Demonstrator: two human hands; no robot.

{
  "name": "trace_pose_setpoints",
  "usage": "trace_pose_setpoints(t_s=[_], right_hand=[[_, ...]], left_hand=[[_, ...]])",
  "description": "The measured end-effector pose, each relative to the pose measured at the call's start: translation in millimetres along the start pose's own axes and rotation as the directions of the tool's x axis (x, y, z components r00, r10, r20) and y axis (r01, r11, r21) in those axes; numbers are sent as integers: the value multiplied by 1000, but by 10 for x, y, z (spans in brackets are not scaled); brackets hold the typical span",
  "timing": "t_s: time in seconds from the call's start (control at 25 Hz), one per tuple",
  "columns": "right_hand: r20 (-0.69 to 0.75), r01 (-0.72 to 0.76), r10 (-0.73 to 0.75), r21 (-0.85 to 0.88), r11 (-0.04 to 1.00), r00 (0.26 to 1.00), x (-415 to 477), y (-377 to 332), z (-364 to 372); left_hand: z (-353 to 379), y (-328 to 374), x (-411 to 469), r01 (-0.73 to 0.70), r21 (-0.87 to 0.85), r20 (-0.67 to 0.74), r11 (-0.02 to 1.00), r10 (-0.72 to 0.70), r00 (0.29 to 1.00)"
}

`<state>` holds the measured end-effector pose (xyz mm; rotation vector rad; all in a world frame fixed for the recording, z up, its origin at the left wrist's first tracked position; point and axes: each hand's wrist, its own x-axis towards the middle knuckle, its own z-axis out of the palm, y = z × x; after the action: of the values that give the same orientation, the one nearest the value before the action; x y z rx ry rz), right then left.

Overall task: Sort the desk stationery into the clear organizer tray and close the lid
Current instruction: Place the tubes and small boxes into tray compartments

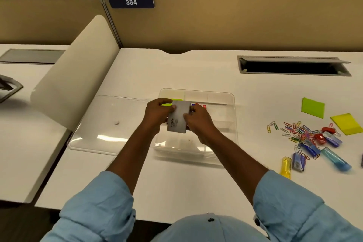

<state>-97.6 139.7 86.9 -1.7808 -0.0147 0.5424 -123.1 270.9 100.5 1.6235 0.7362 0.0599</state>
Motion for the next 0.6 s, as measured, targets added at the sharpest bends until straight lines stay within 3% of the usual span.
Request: trace_pose_setpoints(t_s=[0.24, 0.48, 0.6], right_hand=[[33, 165, -162, -253, 953, 986, 83, 100, 282], [-11, 185, -211, -431, 883, 978, 189, 209, 408], [-10, 157, -192, -532, 832, 981, 206, 253, 452]], left_hand=[[-410, -191, 154, -29, 13, 112, 999, 28, 993], [-511, -329, 336, -168, 325, 177, 930, 115, 978], [-508, -365, 396, -278, 505, 245, 817, 173, 954]])
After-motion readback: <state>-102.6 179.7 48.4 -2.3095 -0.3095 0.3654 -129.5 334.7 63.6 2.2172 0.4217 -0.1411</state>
